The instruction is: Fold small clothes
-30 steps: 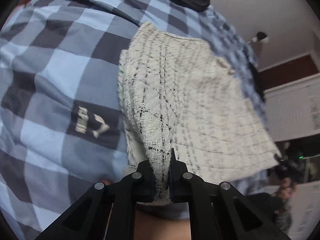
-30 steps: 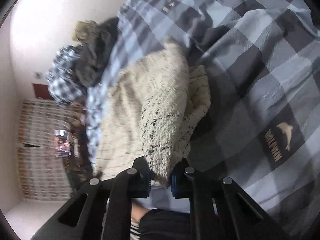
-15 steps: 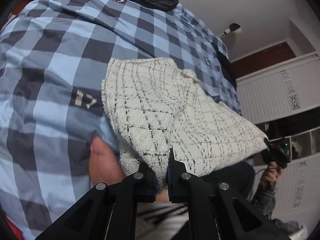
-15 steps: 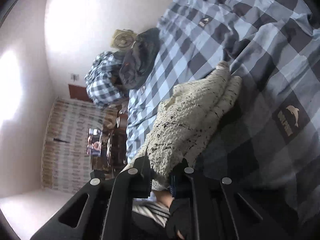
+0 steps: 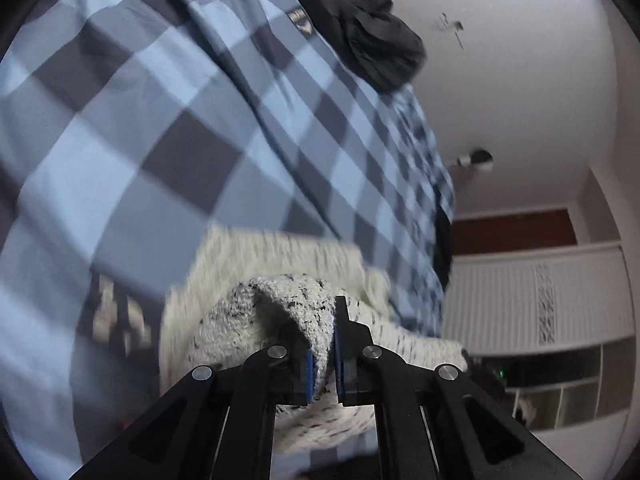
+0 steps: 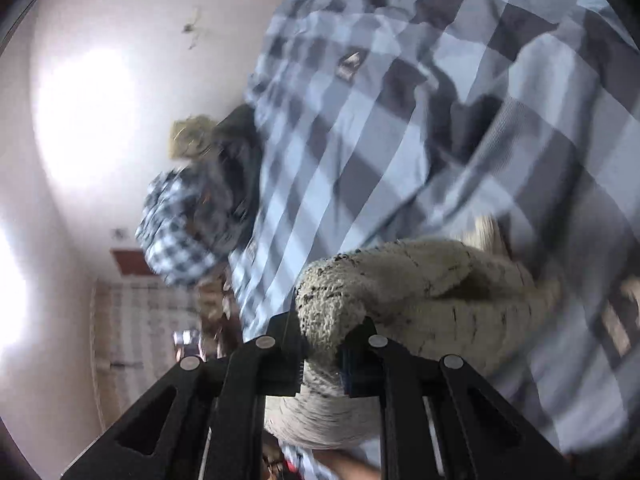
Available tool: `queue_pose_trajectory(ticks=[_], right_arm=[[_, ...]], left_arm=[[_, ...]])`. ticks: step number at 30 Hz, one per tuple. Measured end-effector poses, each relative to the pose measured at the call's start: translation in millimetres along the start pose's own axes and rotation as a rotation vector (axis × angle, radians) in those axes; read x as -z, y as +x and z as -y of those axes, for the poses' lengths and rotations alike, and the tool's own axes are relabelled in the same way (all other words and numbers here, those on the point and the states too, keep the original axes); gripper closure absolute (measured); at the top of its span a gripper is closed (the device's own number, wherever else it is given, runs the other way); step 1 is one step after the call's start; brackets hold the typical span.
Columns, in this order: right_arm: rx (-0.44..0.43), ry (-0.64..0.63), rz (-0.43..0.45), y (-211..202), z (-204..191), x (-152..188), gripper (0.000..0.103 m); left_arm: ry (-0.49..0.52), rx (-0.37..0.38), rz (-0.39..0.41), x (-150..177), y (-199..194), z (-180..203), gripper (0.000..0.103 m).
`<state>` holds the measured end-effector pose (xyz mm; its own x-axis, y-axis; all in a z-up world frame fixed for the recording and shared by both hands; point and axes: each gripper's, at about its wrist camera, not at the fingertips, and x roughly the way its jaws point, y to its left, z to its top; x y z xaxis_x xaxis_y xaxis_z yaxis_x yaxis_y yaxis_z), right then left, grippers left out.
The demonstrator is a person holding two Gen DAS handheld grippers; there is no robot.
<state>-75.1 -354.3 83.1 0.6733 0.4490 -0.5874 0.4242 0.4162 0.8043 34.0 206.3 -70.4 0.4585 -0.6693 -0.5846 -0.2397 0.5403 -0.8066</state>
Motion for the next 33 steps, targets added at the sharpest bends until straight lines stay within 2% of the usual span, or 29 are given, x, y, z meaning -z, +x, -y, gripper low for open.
queue_pose_trajectory(ticks=[5,8,11,13,15,17,19,21,22,23,25,26,28,29,31,33], right_arm=[[0.086,-0.034,0.013,53,-10,-40,0.093],[0.143,-0.024,0.008,83,-5,-52,0.093],[0.190,0.021,-0.009,111,18,-62,0.092],[0.207,0.046,-0.035,123,32,-64,0.088],[0.182,0.095,-0.054,125,47,-64,0.080],[0.139,0.145,-0.074,116,55,-62,0.075],[0.142,0.163,-0.043,95,49,-62,0.059],[0.245,0.077,0.091,57,24,-55,0.028],[0.293,0.030,0.143,45,14,-51,0.025],[0.396,-0.052,0.221,28,-5,-41,0.024],[0.504,-0.177,0.284,13,-30,-18,0.024],[0.512,-0.270,0.296,7,-46,1,0.024],[0.504,-0.411,0.266,8,-69,34,0.024],[0.494,-0.485,0.245,11,-81,53,0.024],[0.469,-0.682,0.169,27,-105,108,0.024],[0.432,-0.835,0.049,55,-112,152,0.024]], left_arm=[[-0.011,-0.012,0.035,-49,41,-1,0.096],[-0.012,-0.113,0.040,-63,69,-11,0.096],[-0.007,-0.181,0.000,-71,88,-22,0.096],[0.015,-0.217,-0.037,-72,93,-23,0.095],[0.034,-0.253,-0.059,-70,89,-15,0.095],[0.073,-0.272,-0.030,-70,73,0,0.095],[0.104,-0.290,0.024,-68,53,10,0.095],[0.156,-0.414,0.119,-64,28,21,0.095],[0.203,-0.512,0.186,-59,16,29,0.095],[0.276,-0.623,0.260,-49,3,40,0.095],[0.397,-0.720,0.334,-24,-10,56,0.095],[0.432,-0.711,0.328,-13,-12,62,0.095],[0.460,-0.656,0.283,7,-6,70,0.095],[0.471,-0.609,0.239,21,4,76,0.095],[0.483,-0.516,0.143,42,27,86,0.095],[0.510,-0.415,0.048,58,59,92,0.095]])
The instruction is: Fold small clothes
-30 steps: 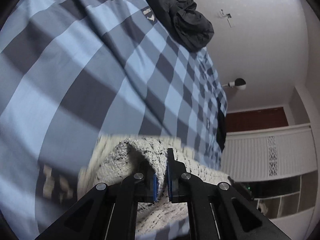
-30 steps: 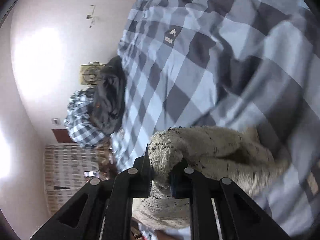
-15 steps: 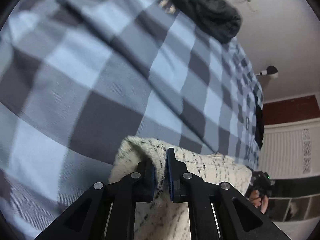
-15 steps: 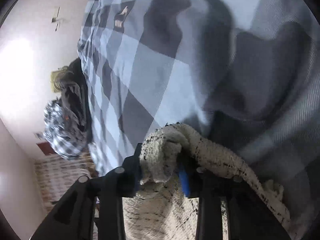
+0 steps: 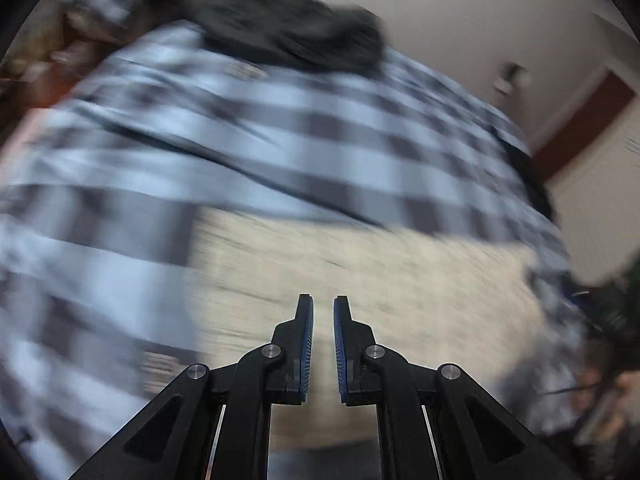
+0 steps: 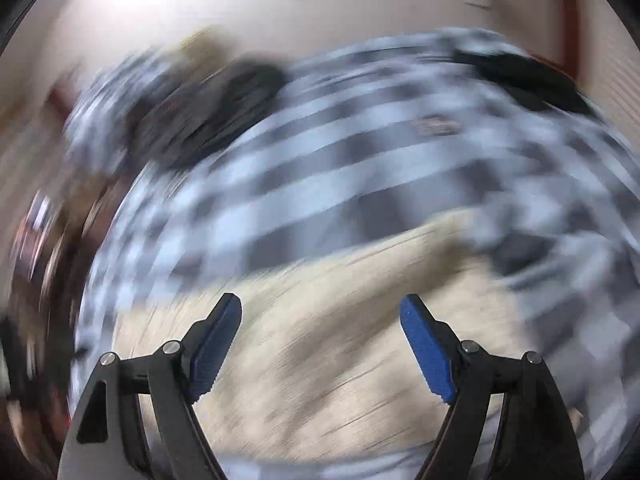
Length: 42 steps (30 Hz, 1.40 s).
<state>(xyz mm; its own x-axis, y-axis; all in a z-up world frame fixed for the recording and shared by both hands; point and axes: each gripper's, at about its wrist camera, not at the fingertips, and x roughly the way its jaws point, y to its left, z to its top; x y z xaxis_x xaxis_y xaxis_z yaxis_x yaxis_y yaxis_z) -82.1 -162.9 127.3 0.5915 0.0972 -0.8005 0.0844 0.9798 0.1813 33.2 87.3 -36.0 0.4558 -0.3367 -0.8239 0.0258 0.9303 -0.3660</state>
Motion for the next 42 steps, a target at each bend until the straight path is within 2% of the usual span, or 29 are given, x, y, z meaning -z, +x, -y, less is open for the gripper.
queue_pose_trajectory(ticks=[1,3,6,7,10,11,12,13,14,16,17,18,19,20,21,22,23,24,25,27,30,33,34,35,36,37,40,42], right_arm=[[-0.035,-0.096,-0.047,13,-24,11,0.024],[-0.053,-0.247,-0.100,34,-53,29,0.024],[0.031,-0.464,-0.185,77,-71,50,0.024],[0.051,-0.485,-0.212,87,-65,50,0.024],[-0.037,-0.362,-0.260,91,-27,38,0.028],[-0.077,-0.288,-0.272,84,-8,27,0.050],[-0.088,-0.241,-0.286,79,5,22,0.079],[-0.092,-0.177,-0.305,75,22,20,0.089],[-0.079,-0.113,-0.317,73,44,15,0.094],[0.034,0.029,-0.322,61,101,10,0.093],[0.116,0.084,-0.322,54,127,10,0.090],[0.255,0.121,-0.319,44,155,10,0.086],[0.364,0.148,-0.313,35,178,11,0.084],[0.448,0.166,-0.298,24,194,13,0.078],[0.493,0.187,-0.270,10,208,16,0.077],[0.481,0.211,-0.247,0,215,17,0.077],[0.404,0.257,-0.214,-13,221,19,0.076],[0.344,0.279,-0.197,-19,220,20,0.069],[0.294,0.286,-0.184,-21,215,19,0.064],[0.258,0.215,-0.173,-18,191,17,0.042],[0.258,0.071,-0.218,4,156,19,0.041],[0.267,0.020,-0.295,29,145,22,0.041],[0.274,0.004,-0.315,34,143,25,0.044],[0.270,-0.010,-0.317,34,145,27,0.067],[0.259,-0.031,-0.318,32,143,28,0.100],[0.265,-0.035,-0.320,28,142,27,0.100],[0.205,0.038,-0.265,0,149,21,0.100],[0.099,0.191,-0.231,-30,165,20,0.101]], left_arm=[[0.025,0.019,-0.020,5,13,13,0.095],[0.060,-0.002,-0.045,12,39,31,0.095],[0.090,-0.057,-0.109,22,74,36,0.095],[0.118,-0.083,-0.113,24,80,34,0.095],[0.110,-0.089,-0.077,22,79,22,0.095],[0.087,-0.093,-0.074,22,74,12,0.095],[0.063,-0.087,-0.075,19,75,7,0.095],[0.047,-0.084,-0.075,17,75,3,0.095],[0.030,-0.072,-0.080,16,75,-2,0.095],[0.036,-0.072,-0.091,13,77,-4,0.095],[0.053,-0.085,-0.089,12,77,-3,0.095],[0.077,-0.110,-0.082,11,77,0,0.095],[0.097,-0.142,-0.072,10,77,3,0.095],[0.125,-0.210,-0.053,9,75,7,0.095],[0.148,-0.283,-0.035,7,73,11,0.095],[0.171,-0.365,-0.018,5,71,13,0.095],[0.186,-0.425,-0.006,3,69,14,0.095],[0.183,-0.440,0.000,1,67,11,0.095],[0.163,-0.432,0.006,-1,65,8,0.095],[0.089,-0.378,0.004,-6,61,-4,0.095],[-0.015,-0.303,-0.017,-6,60,-18,0.095],[-0.035,-0.280,-0.032,-6,64,-21,0.095],[-0.025,-0.287,-0.035,-5,66,-19,0.095],[-0.001,-0.302,-0.040,-4,69,-16,0.095],[0.013,-0.312,-0.042,-4,71,-14,0.095],[0.035,-0.326,-0.044,-3,72,-11,0.095],[0.084,-0.360,-0.043,-1,75,-4,0.095],[0.103,-0.372,-0.043,-1,75,-2,0.095]])
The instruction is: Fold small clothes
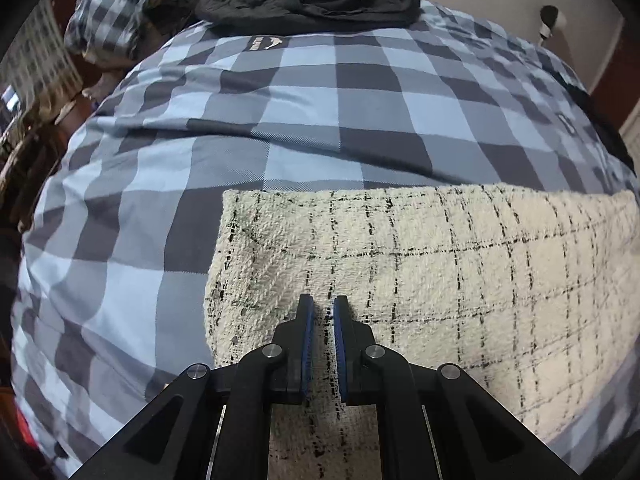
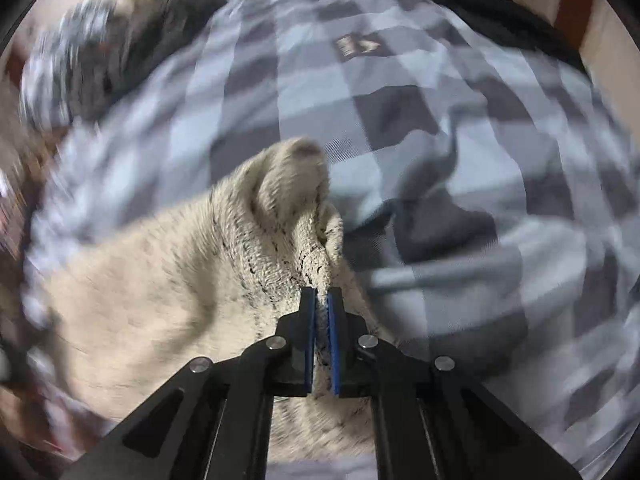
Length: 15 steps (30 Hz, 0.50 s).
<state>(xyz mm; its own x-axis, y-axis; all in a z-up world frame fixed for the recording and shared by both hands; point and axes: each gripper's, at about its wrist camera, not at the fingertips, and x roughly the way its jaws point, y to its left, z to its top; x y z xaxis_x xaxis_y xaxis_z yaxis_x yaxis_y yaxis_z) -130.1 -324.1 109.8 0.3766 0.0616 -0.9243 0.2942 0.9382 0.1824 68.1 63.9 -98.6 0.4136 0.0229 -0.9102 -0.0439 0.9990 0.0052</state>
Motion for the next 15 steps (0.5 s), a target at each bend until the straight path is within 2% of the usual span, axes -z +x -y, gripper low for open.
queue_pose_trajectory(ticks=[1,3,5,8,9,11,12,13,14,15], right_arm=[[-0.043,0.043,0.008,-8,6,1,0.101],[-0.187,0.162,0.029,-30,22,8,0.101],[-0.255,0.218,0.053,-40,25,11,0.101],[-0.250,0.319,0.114,-52,43,21,0.102],[-0.211,0.346,0.131,-47,47,11,0.102],[-0.072,0.381,0.187,-43,51,4,0.098],[-0.076,0.381,0.204,-43,49,2,0.097],[-0.124,0.360,0.216,-42,42,1,0.094],[-0.165,0.334,0.209,-39,34,-2,0.075],[-0.175,0.312,0.197,-35,24,-4,0.043]], left_arm=[[0.002,-0.001,0.002,0,0,0,0.095],[-0.001,0.001,0.001,0,0,0,0.095],[-0.012,0.009,-0.002,0,0,-2,0.095],[-0.023,0.020,-0.004,0,1,-4,0.095],[-0.026,0.022,-0.005,0,1,-4,0.095],[-0.033,0.024,-0.007,-2,2,-5,0.095],[-0.038,0.025,-0.008,-3,2,-6,0.095],[-0.042,0.025,-0.009,-3,3,-6,0.095],[-0.044,0.025,-0.008,-4,3,-6,0.095],[-0.043,0.024,-0.007,-4,3,-6,0.095]])
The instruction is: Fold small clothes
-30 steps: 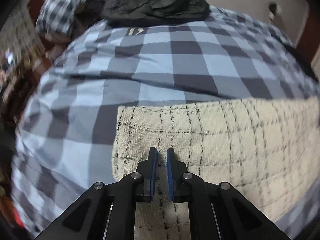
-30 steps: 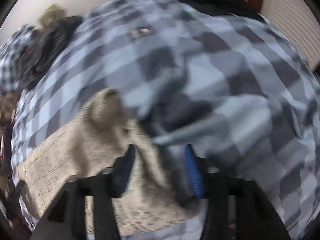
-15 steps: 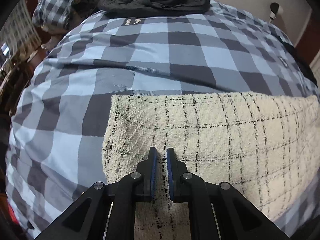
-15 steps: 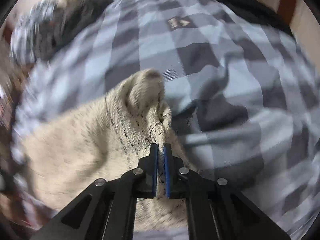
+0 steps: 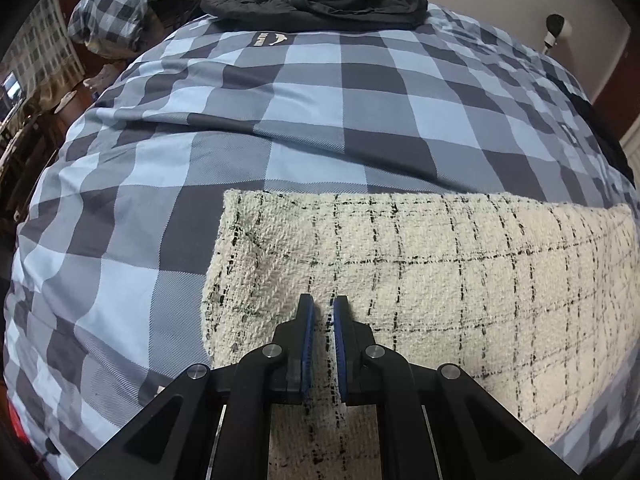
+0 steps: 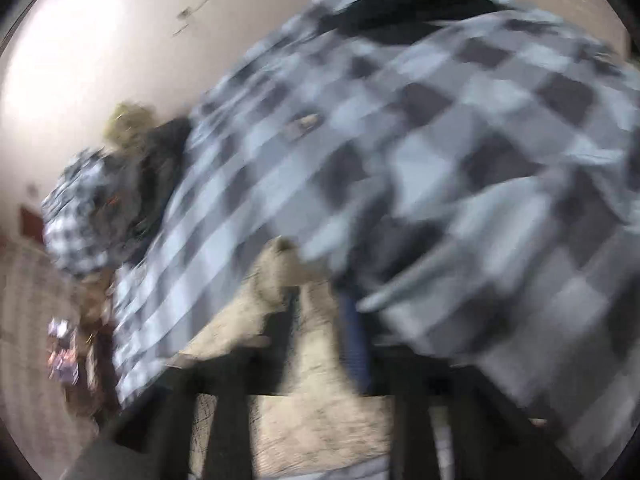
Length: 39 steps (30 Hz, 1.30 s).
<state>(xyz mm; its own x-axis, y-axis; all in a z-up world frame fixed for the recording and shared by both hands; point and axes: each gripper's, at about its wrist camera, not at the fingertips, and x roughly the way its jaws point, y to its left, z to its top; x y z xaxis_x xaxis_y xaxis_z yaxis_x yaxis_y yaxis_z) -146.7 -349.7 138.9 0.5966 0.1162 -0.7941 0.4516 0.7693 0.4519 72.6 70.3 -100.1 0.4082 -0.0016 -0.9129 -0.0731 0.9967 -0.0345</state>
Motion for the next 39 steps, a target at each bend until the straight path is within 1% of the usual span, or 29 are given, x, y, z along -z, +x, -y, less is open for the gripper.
queue_pose_trajectory(ticks=[1,2,3,4,6,8,9,10,11,12,13,16,17,19,20,22,24,26,28,29,30,31,33,34,35,36,37,38,39], right_arm=[[0.004,-0.025,-0.003,5,-14,6,0.031],[-0.015,-0.048,0.009,7,-23,10,0.025],[-0.056,-0.093,0.001,14,-36,14,0.025],[-0.103,-0.151,-0.034,22,-50,19,0.025],[-0.177,-0.281,-0.138,44,-84,32,0.025],[-0.199,-0.373,-0.217,68,-110,48,0.025],[-0.174,-0.394,-0.258,81,-115,54,0.025],[-0.116,-0.413,-0.310,99,-118,61,0.025],[-0.072,-0.420,-0.325,111,-116,61,0.026],[0.011,-0.435,-0.329,122,-110,61,0.029],[0.070,-0.444,-0.324,129,-102,59,0.033],[0.134,-0.398,-0.260,124,-75,38,0.054],[0.171,-0.371,-0.238,118,-67,31,0.057],[0.397,-0.344,-0.147,104,-50,20,0.051],[0.582,-0.334,-0.079,94,-38,12,0.034],[0.688,-0.284,-0.005,77,-22,3,0.032],[0.608,-0.215,0.032,62,-17,-2,0.032],[0.506,-0.177,0.079,49,-25,-5,0.032],[0.410,-0.194,0.119,50,-44,-2,0.032],[0.322,-0.226,0.118,60,-64,1,0.032],[0.249,-0.250,0.095,73,-74,2,0.032],[0.162,-0.280,0.044,80,-86,8,0.032],[0.054,-0.348,-0.084,103,-104,18,0.032],[0.042,-0.383,-0.140,113,-111,25,0.032],[0.070,-0.438,-0.217,130,-119,34,0.032],[0.128,-0.471,-0.263,142,-119,39,0.032],[0.245,-0.504,-0.310,158,-113,42,0.032],[0.305,-0.514,-0.317,164,-106,43,0.032],[0.298,-0.501,-0.311,167,-96,41,0.032]], left_arm=[[0.003,-0.002,0.001,0,0,0,0.095],[0.009,-0.007,0.003,1,0,2,0.095],[0.013,-0.011,0.004,1,0,2,0.095],[0.020,-0.019,0.006,1,0,4,0.095],[0.036,-0.032,0.009,2,1,6,0.095],[0.052,-0.042,0.013,2,1,8,0.095],[0.059,-0.047,0.015,3,1,9,0.095],[0.066,-0.051,0.017,3,1,10,0.095],[0.072,-0.053,0.021,4,1,11,0.095],[0.076,-0.051,0.025,4,1,11,0.095],[0.079,-0.048,0.027,5,1,11,0.094],[0.096,-0.054,0.037,6,2,12,0.094],[0.102,-0.059,0.038,6,2,13,0.094],[0.124,-0.075,0.038,7,3,15,0.094],[0.132,-0.081,0.038,6,3,16,0.094],[0.137,-0.087,0.034,6,3,17,0.094],[0.132,-0.084,0.030,3,-1,15,0.094],[0.106,-0.084,0.043,-2,-8,10,0.094],[0.072,-0.085,0.060,-5,-15,2,0.095],[0.043,-0.080,0.068,-7,-19,-4,0.095],[0.013,-0.061,0.069,-9,-23,-11,0.095],[-0.007,-0.040,0.065,-9,-25,-16,0.095],[-0.059,0.033,0.027,-7,-26,-25,0.095],[-0.076,0.076,-0.007,-5,-24,-27,0.095],[-0.081,0.129,-0.047,-2,-20,-27,0.095],[-0.080,0.174,-0.076,2,-17,-25,0.095],[-0.077,0.213,-0.103,5,-13,-22,0.095],[-0.067,0.224,-0.120,9,-8,-20,0.095],[-0.059,0.219,-0.116,10,-7,-19,0.095]])
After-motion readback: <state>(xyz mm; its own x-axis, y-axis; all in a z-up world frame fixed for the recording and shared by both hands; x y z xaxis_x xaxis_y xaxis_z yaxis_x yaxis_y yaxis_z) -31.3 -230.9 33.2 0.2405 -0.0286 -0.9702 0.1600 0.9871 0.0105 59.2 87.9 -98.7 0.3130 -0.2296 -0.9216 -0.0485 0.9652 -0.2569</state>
